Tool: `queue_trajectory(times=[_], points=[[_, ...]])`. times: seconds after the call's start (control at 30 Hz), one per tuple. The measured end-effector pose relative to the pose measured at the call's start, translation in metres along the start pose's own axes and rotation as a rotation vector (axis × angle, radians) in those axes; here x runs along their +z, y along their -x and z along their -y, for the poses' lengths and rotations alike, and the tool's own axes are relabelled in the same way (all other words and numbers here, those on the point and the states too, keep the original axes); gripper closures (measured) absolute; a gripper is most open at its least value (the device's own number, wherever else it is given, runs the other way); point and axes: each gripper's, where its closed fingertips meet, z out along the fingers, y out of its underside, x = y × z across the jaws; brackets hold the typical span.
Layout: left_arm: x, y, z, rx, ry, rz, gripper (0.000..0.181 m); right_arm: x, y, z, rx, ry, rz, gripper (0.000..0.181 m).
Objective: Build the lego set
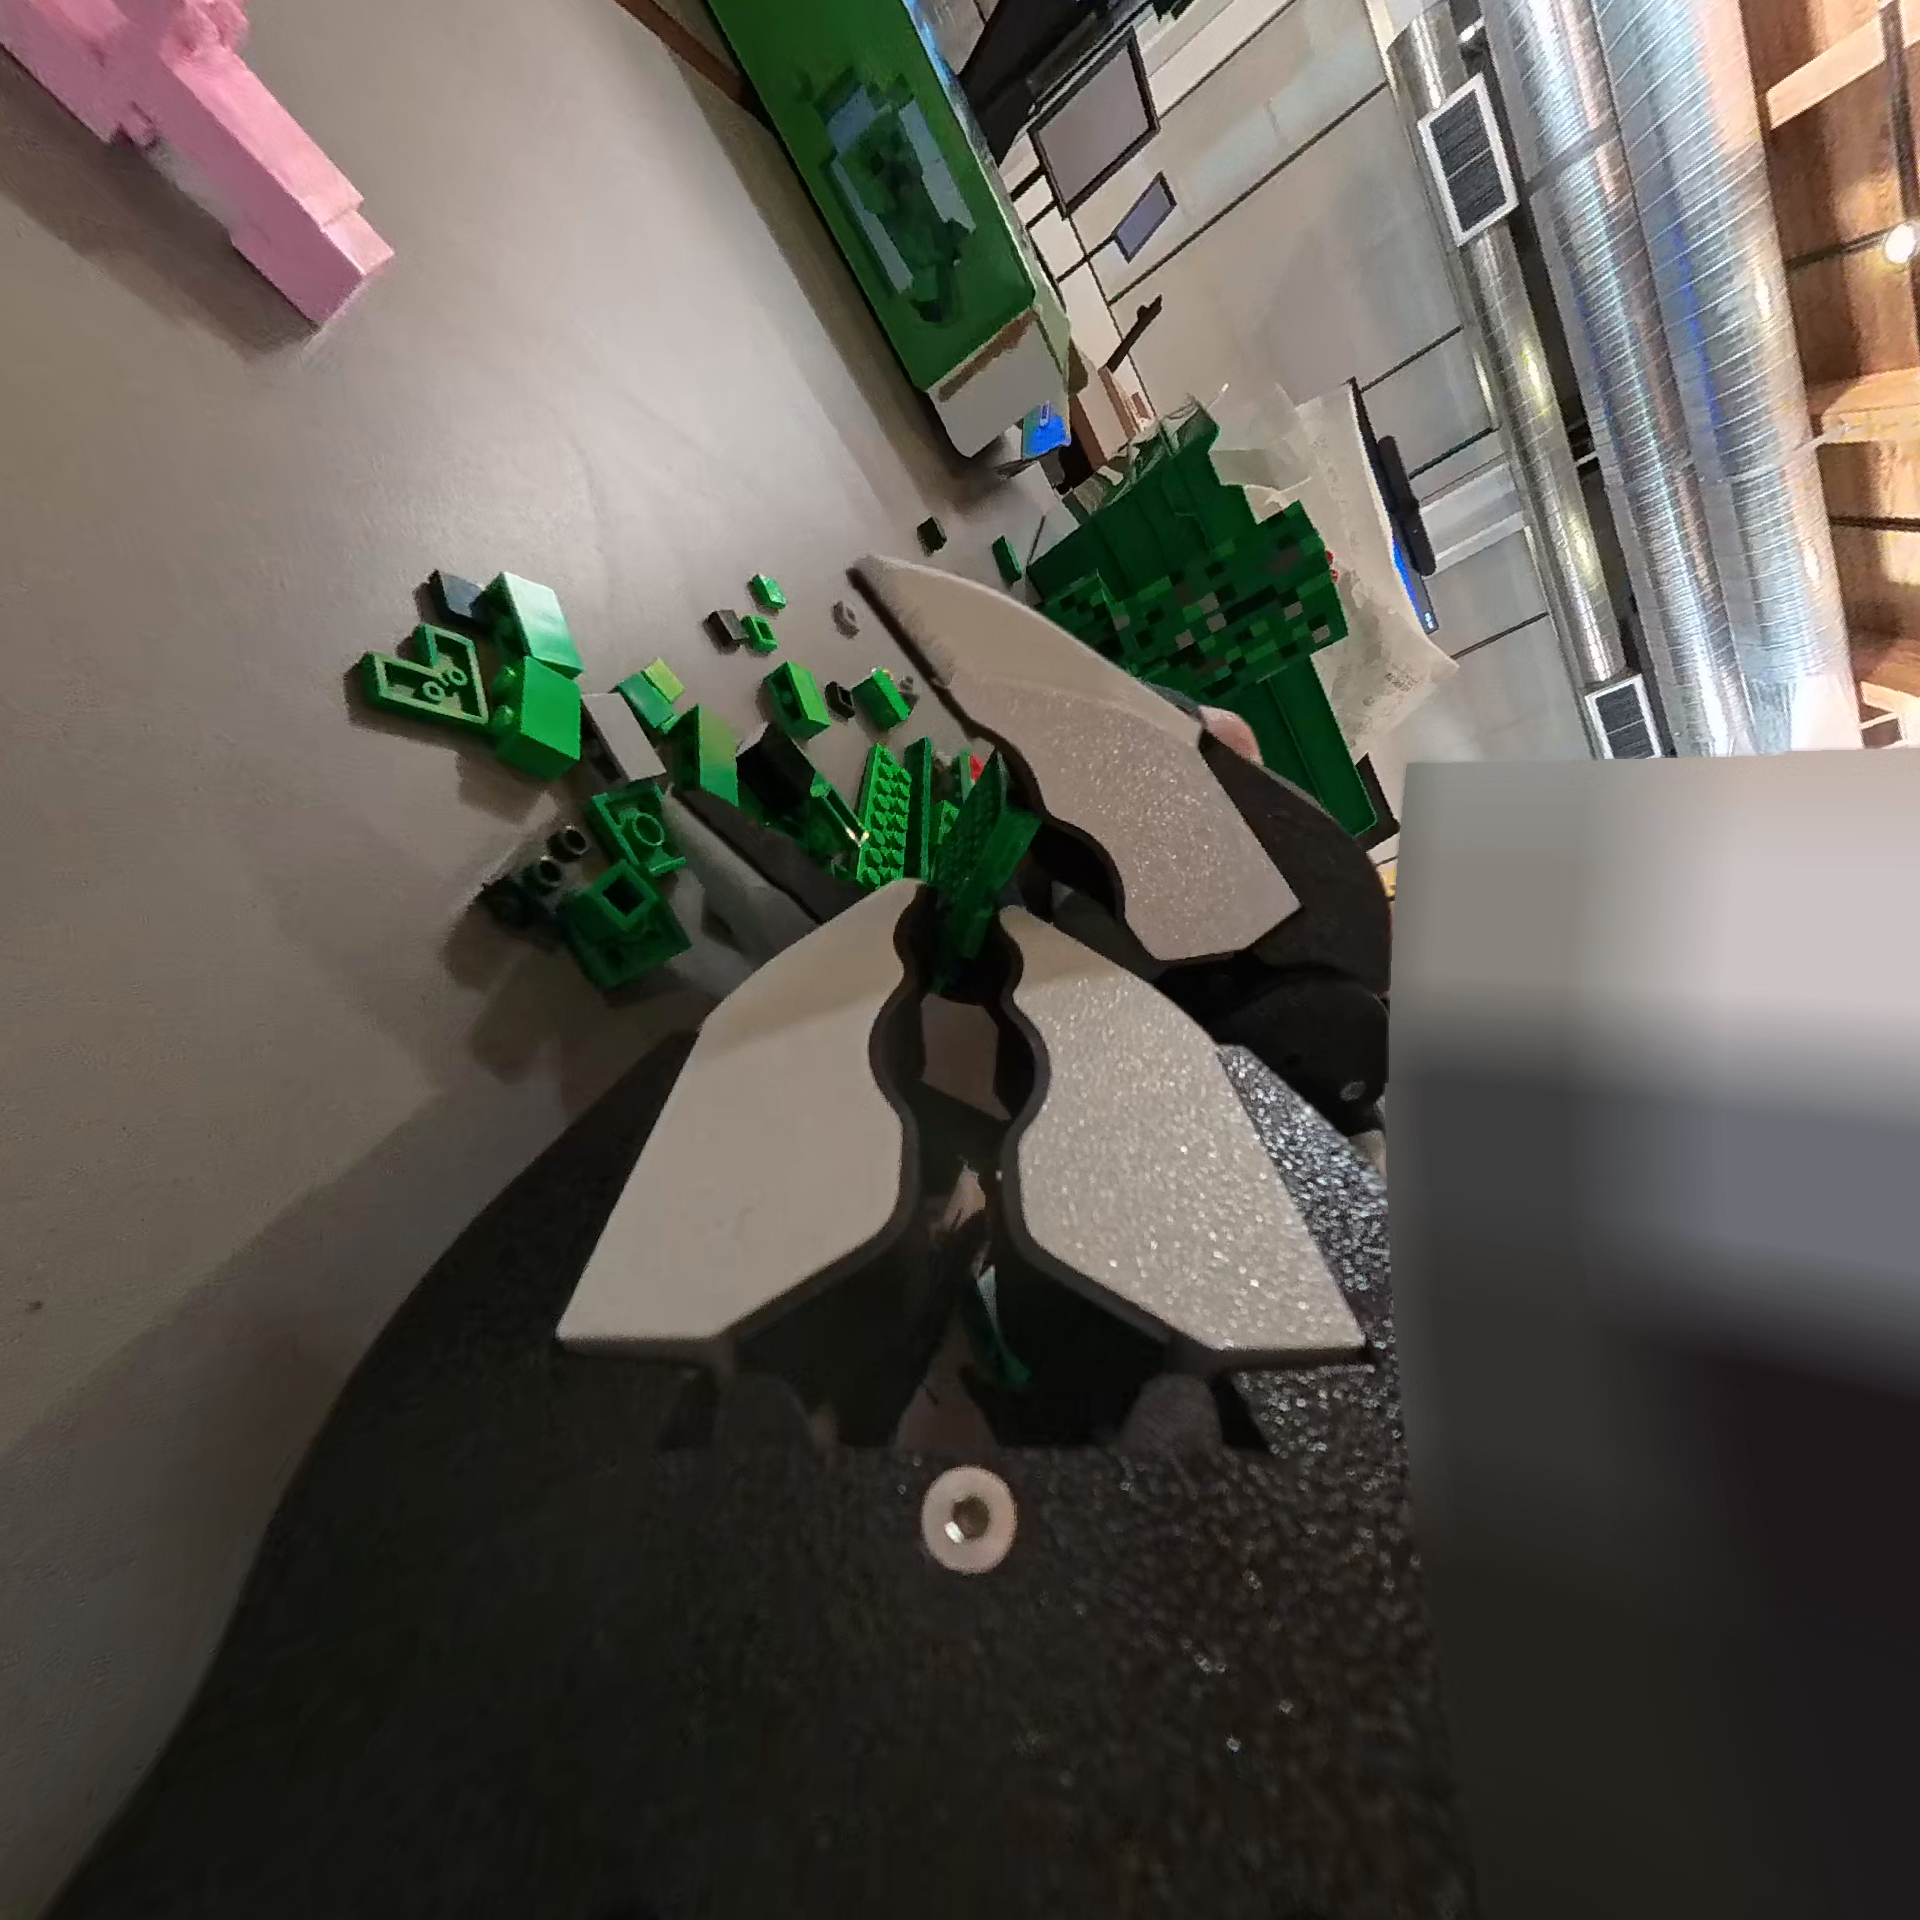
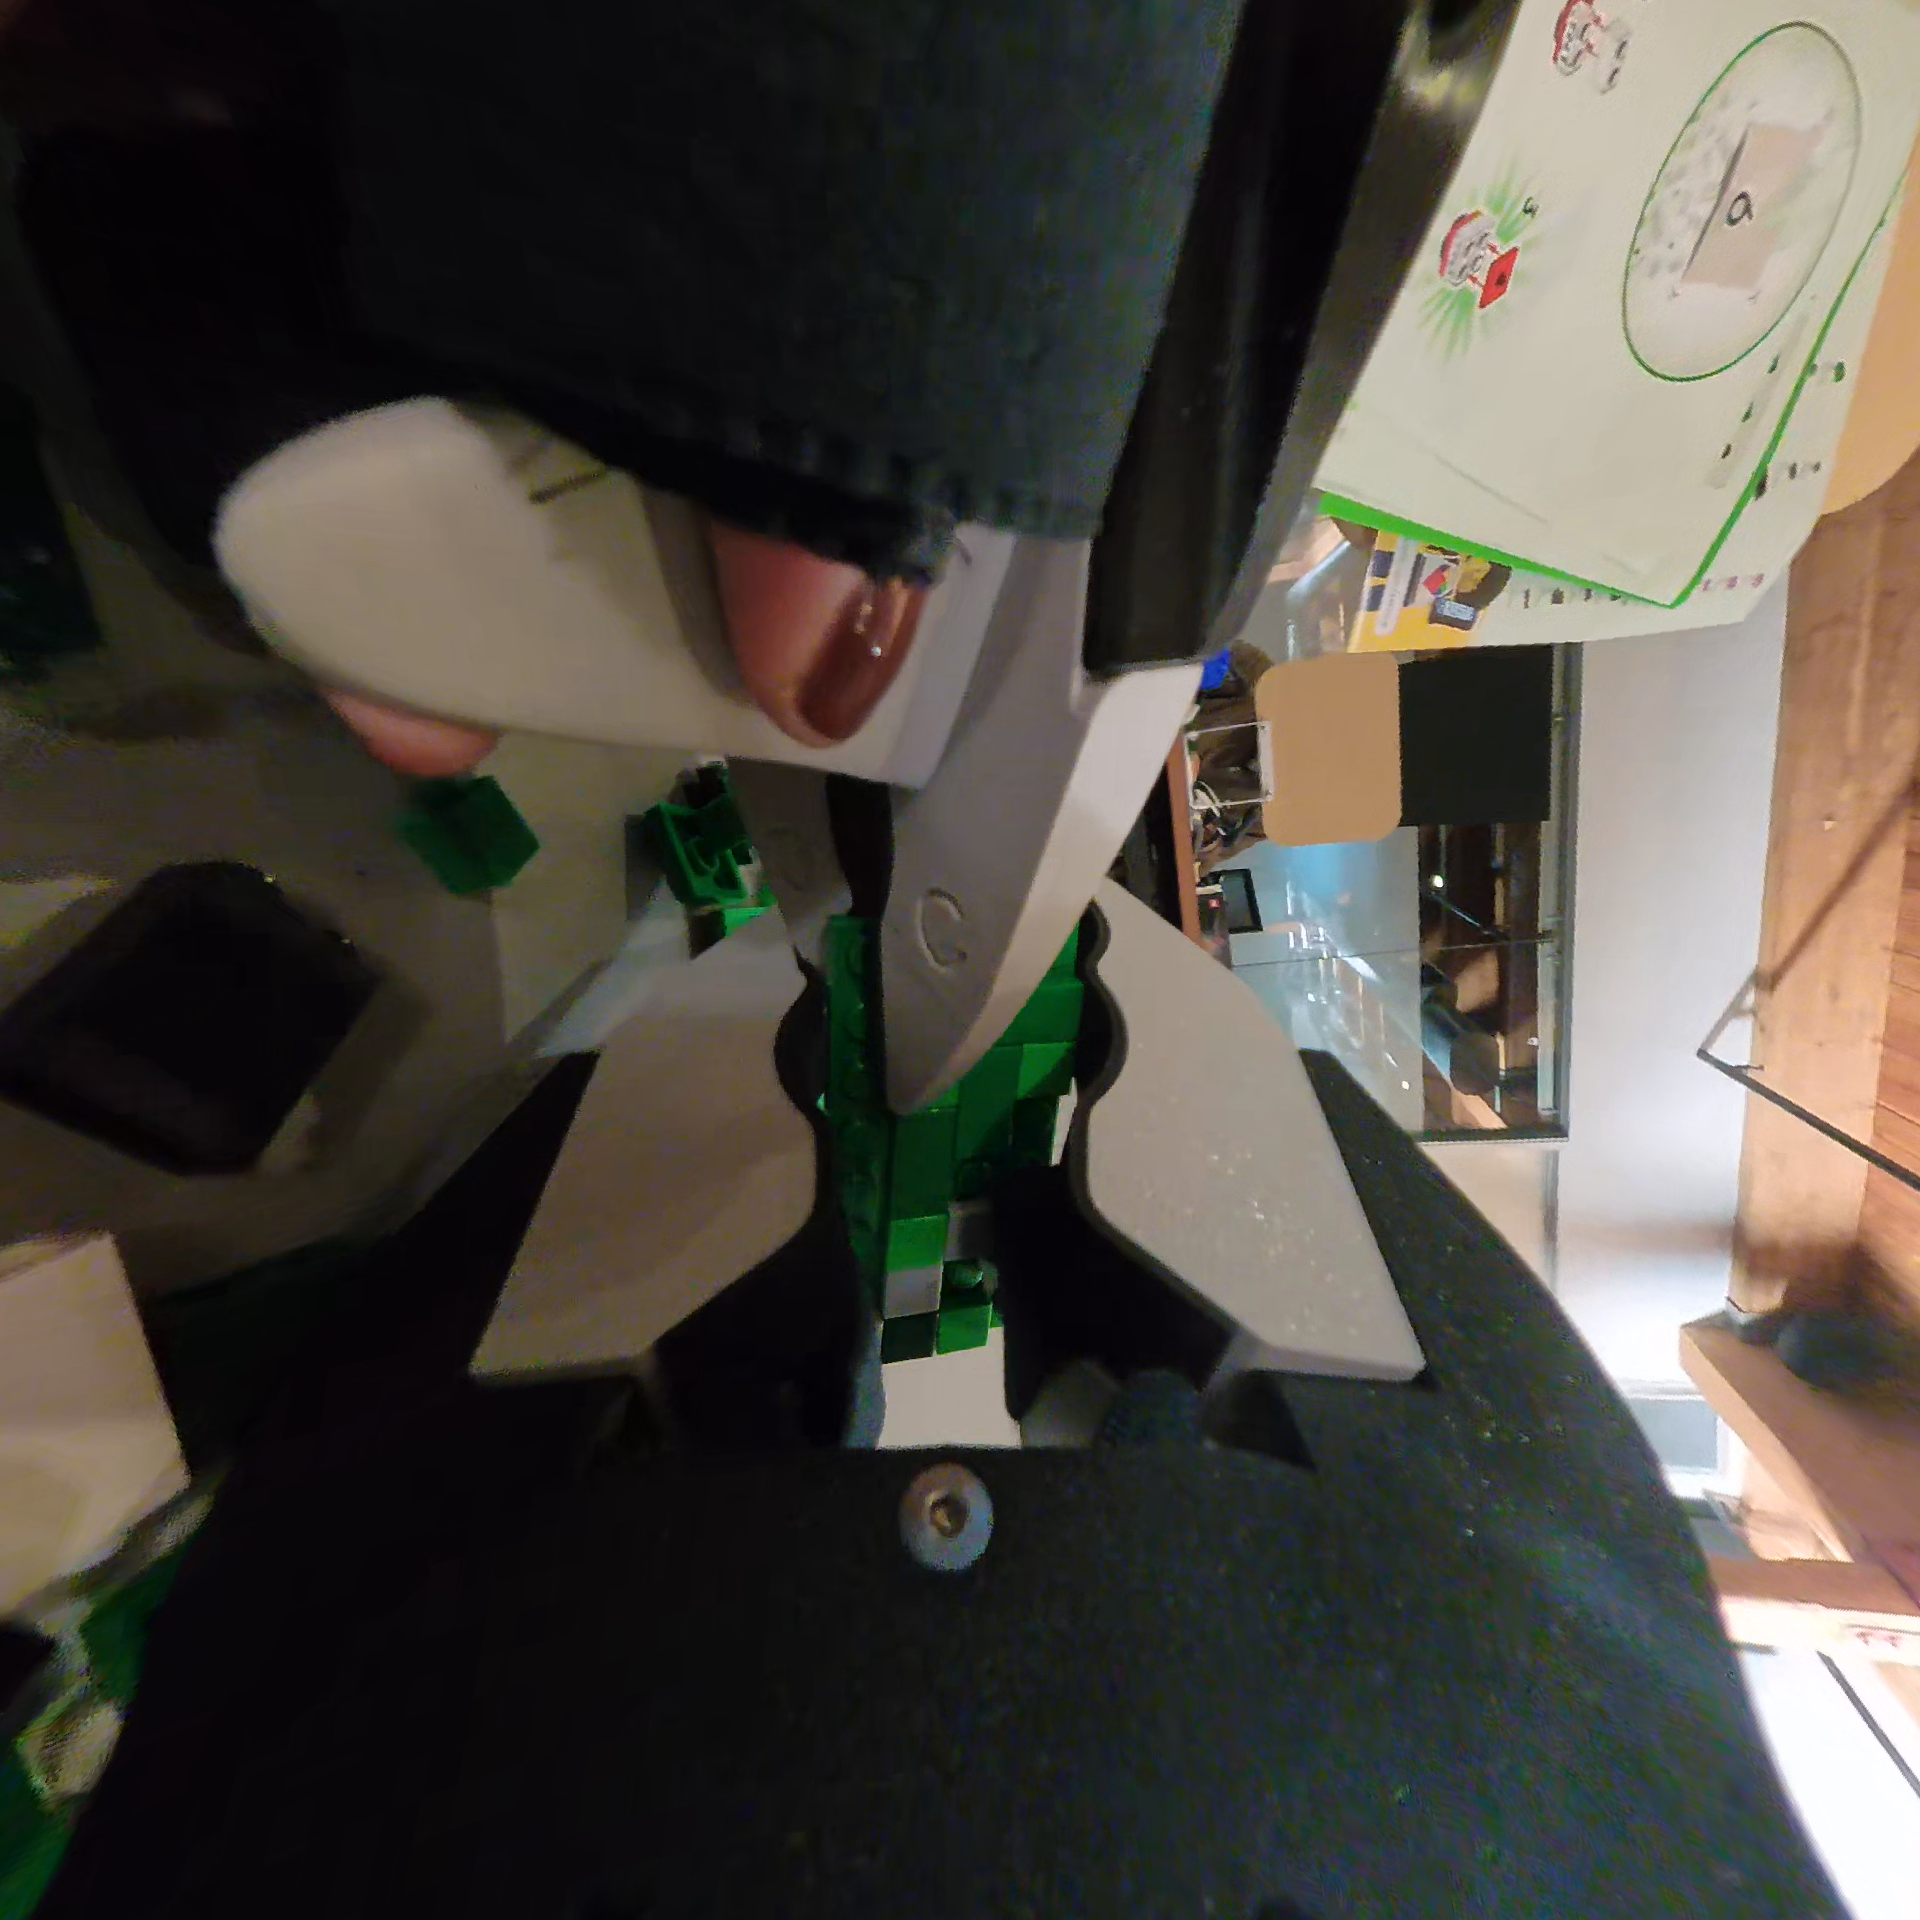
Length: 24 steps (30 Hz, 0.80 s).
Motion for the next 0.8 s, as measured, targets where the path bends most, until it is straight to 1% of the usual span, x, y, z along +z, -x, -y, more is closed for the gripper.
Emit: queue_trajectory(times=[0.27, 0.3, 0.33, 0.37, 0.43, 0.57, 0.7, 0.8], points=[[-0.002, 0.000, 0.004, -0.030, -0.023, -0.018, 0.174, 0.001, -0.005, 0.002, -0.062, 0.026, -0.060, 0.137], [-0.005, 0.003, 0.008, -0.051, -0.056, -0.014, 0.177, 0.000, -0.009, 0.004, -0.105, 0.021, -0.097, 0.141], [-0.008, 0.000, 0.011, -0.086, -0.077, -0.062, 0.177, -0.003, -0.016, 0.006, -0.177, 0.024, -0.174, 0.145], [-0.009, -0.001, 0.012, -0.101, -0.081, -0.073, 0.177, -0.004, -0.017, 0.007, -0.184, 0.022, -0.191, 0.147], [-0.007, 0.002, 0.009, -0.072, -0.068, -0.034, 0.176, -0.002, -0.013, 0.003, -0.123, 0.016, -0.140, 0.146], [-0.006, 0.003, 0.007, -0.052, -0.058, -0.016, 0.176, -0.002, -0.008, 0.000, -0.024, -0.007, -0.086, 0.145], [-0.003, 0.005, 0.003, -0.019, -0.029, 0.017, 0.176, -0.002, -0.003, -0.005, 0.112, -0.015, 0.006, 0.126], [-0.003, 0.004, 0.003, 0.000, -0.030, 0.024, 0.176, -0.001, 0.001, -0.008, 0.202, -0.017, 0.082, 0.124]])
